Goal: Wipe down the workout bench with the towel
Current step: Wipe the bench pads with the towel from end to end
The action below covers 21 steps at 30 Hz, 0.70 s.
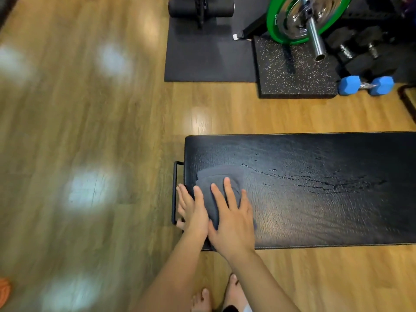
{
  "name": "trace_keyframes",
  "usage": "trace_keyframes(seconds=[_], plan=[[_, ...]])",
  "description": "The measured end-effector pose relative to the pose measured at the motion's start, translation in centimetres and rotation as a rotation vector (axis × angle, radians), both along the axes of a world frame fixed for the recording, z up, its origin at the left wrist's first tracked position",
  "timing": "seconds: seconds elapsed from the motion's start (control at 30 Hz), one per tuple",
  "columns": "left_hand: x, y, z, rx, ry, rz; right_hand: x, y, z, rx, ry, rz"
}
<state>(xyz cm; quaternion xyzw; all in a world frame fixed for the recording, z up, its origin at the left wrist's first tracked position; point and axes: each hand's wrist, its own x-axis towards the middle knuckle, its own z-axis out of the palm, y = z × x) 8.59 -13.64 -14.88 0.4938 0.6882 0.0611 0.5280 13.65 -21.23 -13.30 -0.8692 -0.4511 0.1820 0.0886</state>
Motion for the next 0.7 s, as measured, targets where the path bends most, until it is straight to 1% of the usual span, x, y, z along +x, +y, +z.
trace_keyframes(seconds=[0.1,0.17,0.27,0.4,0.47,0.53,0.63,0.67,0.7], plan=[[-0.2,0.6,-0.4,-0.029,0.001,0.068,1.7,2.3,-0.3,0.03,-0.016,0.25],[0.3,0.6,-0.3,-0.022,0.038,0.068,4.2,3.7,-0.6,0.024,-0.005,0.287],[0.6,0.1,-0.4,-0.001,0.06,0.037,7.8,6.6,-1.2,-0.025,-0.02,0.186],[0.6,0.2,-0.7,0.011,0.003,0.051,9.5,9.9,-1.1,-0.006,-0.016,-0.004],[0.5,0.3,-0.3,0.004,-0.07,0.116,7.9,9.4,-1.0,0.016,-0.017,-0.041],[-0.1,0.4,-0.1,-0.059,-0.192,0.23,4.9,7.0,-0.8,0.038,0.004,-0.002],[-1.7,1.1,-0.4,-0.228,-0.523,0.41,-0.4,1.2,-0.4,0.032,0.003,0.124],[-2.1,1.3,-0.5,-0.24,-0.54,0.454,-1.8,-0.7,-0.4,0.015,-0.013,0.163],[-2.5,1.2,-0.7,-0.214,-0.497,0.439,-2.9,-2.3,-0.3,-0.009,-0.02,0.19]])
